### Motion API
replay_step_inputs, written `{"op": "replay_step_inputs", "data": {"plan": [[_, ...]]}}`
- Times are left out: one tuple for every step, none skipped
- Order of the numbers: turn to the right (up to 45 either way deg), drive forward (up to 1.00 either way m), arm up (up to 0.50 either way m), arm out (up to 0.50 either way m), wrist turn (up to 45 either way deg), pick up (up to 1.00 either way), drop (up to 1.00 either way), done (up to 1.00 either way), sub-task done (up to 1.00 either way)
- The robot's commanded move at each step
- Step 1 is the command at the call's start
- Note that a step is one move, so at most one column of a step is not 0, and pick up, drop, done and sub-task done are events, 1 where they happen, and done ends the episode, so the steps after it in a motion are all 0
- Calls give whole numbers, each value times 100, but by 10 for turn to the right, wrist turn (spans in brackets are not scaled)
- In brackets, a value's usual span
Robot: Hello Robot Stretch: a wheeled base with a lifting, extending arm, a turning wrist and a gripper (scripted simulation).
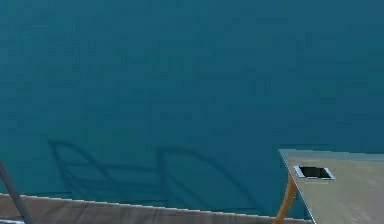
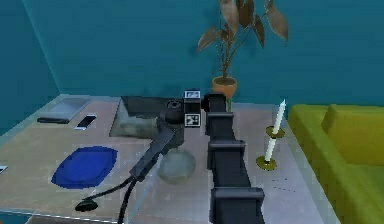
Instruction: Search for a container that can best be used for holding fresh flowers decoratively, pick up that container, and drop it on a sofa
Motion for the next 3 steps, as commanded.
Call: {"op": "replay_step_inputs", "data": {"plan": [[0,0,0,0,450,0,0,0,0],[0,0,0,0,450,0,0,0,0],[0,0,0,0,390,0,0,0,0]]}}
